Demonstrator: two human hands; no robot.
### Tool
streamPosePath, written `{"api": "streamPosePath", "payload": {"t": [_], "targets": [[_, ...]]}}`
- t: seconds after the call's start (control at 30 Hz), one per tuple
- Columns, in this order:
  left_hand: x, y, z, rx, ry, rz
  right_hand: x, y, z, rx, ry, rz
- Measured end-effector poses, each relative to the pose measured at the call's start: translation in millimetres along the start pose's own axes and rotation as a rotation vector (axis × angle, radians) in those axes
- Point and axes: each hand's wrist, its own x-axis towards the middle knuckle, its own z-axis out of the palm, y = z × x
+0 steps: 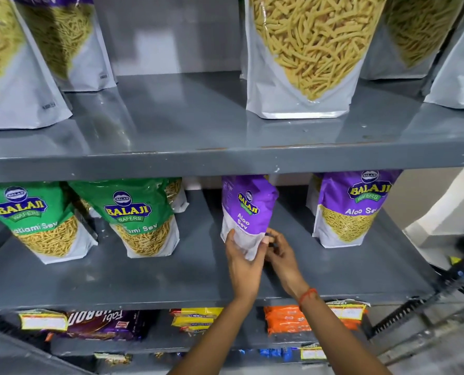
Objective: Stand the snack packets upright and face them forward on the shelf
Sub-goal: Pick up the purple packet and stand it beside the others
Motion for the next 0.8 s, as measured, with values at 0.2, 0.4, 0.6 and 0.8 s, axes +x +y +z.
{"api": "streamPosePath", "payload": {"t": [0.2,0.4,0.6,0.8], "targets": [[30,5,-3,0.064,0.043,-0.024,-7,12,9,-0.113,-0.056,0.054],[68,-3,-35,-0.057,-0.231,-0.02,19,-8,1,-0.183,0.164,-0.019],[104,0,-65,-0.144,-0.626,-0.239,48,-20,-14,-0.264,-0.112,0.053],[102,-7,-62,-0.166,-0.58,-0.283,55,-20,-23,-0.293,-0.157,0.093]]}}
